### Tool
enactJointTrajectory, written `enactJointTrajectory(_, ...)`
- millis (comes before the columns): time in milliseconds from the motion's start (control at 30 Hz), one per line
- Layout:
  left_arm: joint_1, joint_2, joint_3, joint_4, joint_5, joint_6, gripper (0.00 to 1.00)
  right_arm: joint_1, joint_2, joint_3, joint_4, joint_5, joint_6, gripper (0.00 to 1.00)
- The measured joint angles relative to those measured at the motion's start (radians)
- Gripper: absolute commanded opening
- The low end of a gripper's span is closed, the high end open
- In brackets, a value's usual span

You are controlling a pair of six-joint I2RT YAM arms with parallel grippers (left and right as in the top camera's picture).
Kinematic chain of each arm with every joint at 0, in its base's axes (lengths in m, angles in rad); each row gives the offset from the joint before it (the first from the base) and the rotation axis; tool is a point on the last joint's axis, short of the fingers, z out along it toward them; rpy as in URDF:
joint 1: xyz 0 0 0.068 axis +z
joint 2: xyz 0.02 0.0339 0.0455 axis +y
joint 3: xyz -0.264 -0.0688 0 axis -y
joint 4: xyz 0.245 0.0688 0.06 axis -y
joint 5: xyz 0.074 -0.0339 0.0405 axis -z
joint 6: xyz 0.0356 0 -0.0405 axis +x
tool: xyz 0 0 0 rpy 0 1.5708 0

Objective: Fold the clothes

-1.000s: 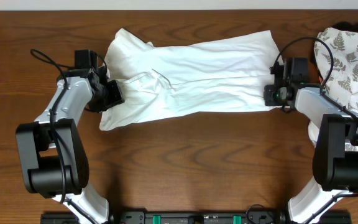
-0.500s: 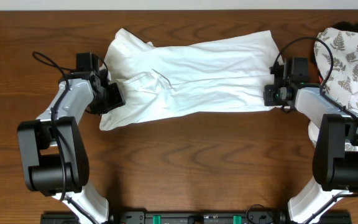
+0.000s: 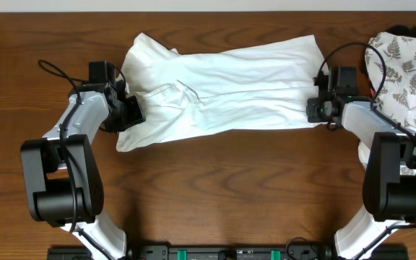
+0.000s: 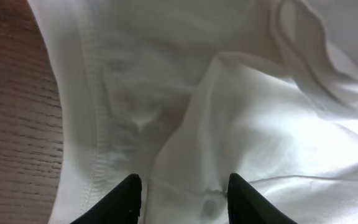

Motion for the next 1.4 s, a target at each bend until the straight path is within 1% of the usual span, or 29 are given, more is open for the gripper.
enactJointTrajectory(67,0.0,0.0,0.0,0.0,-0.001,0.0,0.45,0.0,0.0,0.0,0.002,0.003,0.0,0.06)
enactJointTrajectory(100,0.0,0.0,0.0,0.0,-0.005,0.0,0.41,0.0,0.001,0.0,0.002,0.004,0.0,0.06)
enactJointTrajectory(133,0.0,0.0,0.0,0.0,-0.011,-0.002,0.33,0.0,0.001,0.0,0.002,0.004,0.0,0.06)
enactJointTrajectory(167,0.0,0.0,0.0,0.0,-0.02,-0.004,0.2,0.0,0.001,0.0,0.002,0.005,0.0,0.06)
enactJointTrajectory(233,0.0,0.0,0.0,0.0,-0.033,0.003,0.08,0.0,0.002,0.0,0.003,0.006,0.0,0.06)
enactJointTrajectory(267,0.0,0.0,0.0,0.001,-0.038,0.003,0.06,0.0,0.003,0.0,0.003,0.006,0.0,0.06)
enactJointTrajectory(533,0.012,0.0,0.0,0.008,-0.048,0.013,0.06,0.0,0.005,0.0,0.006,0.006,0.0,0.06)
enactJointTrajectory(767,0.074,0.0,0.002,-0.013,-0.048,0.015,0.06,0.0,0.006,0.0,0.006,0.006,0.0,0.06)
enactJointTrajectory(800,0.08,0.0,0.002,-0.021,-0.048,0.015,0.08,0.0,0.006,0.0,0.007,0.006,0.0,0.05)
enactJointTrajectory(867,0.084,0.0,0.002,-0.023,-0.048,0.023,0.28,0.0,0.006,0.0,0.007,0.006,0.0,0.05)
enactJointTrajectory(967,0.087,0.0,0.002,-0.02,-0.06,0.022,0.41,0.0,0.006,0.0,0.01,0.007,0.0,0.06)
enactJointTrajectory(1000,0.087,0.0,0.003,-0.02,-0.067,0.023,0.44,0.0,0.006,0.0,0.01,0.007,0.0,0.06)
enactJointTrajectory(1067,0.088,0.0,0.009,-0.021,-0.077,0.021,0.47,0.0,0.006,0.0,0.01,0.008,0.0,0.06)
enactJointTrajectory(1200,0.088,0.0,0.06,-0.022,-0.091,0.019,0.46,0.0,0.006,0.001,0.01,0.01,0.0,0.06)
enactJointTrajectory(1233,0.088,-0.002,0.077,-0.02,-0.093,0.019,0.44,0.0,0.006,0.001,0.01,0.01,0.0,0.06)
enactJointTrajectory(1333,0.086,-0.019,0.117,-0.018,-0.098,0.018,0.27,0.0,0.007,0.001,0.01,0.01,0.0,0.06)
enactJointTrajectory(1367,0.084,-0.028,0.124,-0.017,-0.099,0.016,0.19,0.0,0.007,0.001,0.01,0.01,0.0,0.06)
enactJointTrajectory(1400,0.081,-0.039,0.129,-0.016,-0.1,0.016,0.06,0.0,0.006,0.001,0.01,0.01,0.0,0.06)
